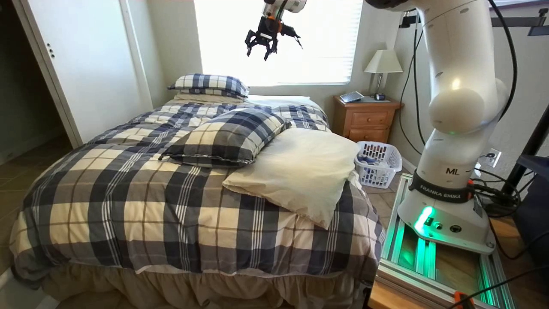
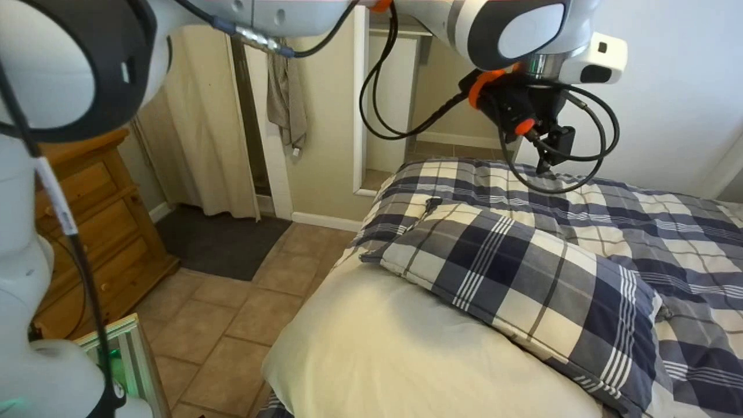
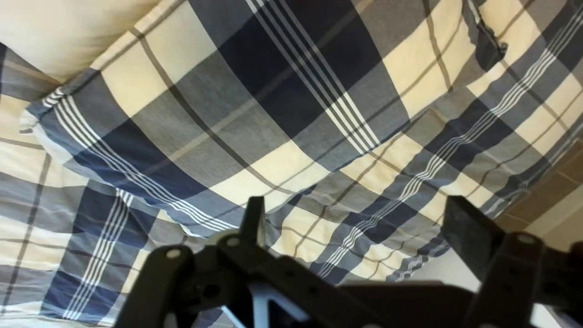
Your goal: Remove the checked pillow from the top of the white pillow
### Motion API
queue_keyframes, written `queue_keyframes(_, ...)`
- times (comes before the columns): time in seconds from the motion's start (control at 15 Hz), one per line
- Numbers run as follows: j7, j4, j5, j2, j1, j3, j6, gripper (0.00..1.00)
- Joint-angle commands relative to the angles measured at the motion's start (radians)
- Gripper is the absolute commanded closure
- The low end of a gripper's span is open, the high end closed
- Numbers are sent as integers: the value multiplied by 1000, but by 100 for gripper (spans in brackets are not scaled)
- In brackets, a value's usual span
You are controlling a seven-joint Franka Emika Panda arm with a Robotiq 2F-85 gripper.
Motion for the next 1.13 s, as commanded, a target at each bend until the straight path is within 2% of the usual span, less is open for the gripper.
queue_keyframes(0.0, -4, -244, -73, -176, 30, -18, 36, 0)
queue_keyframes(0.13, 6, -339, -99, -234, 34, -20, 66, 0)
queue_keyframes(0.2, 8, -381, -105, -258, 58, -48, 84, 0)
queue_keyframes(0.53, 53, -602, -179, -369, 96, -82, 223, 0)
queue_keyframes(0.6, 10, -472, -126, -286, 83, -80, 150, 0)
queue_keyframes(1.07, 12, -485, -129, -290, 86, -83, 161, 0)
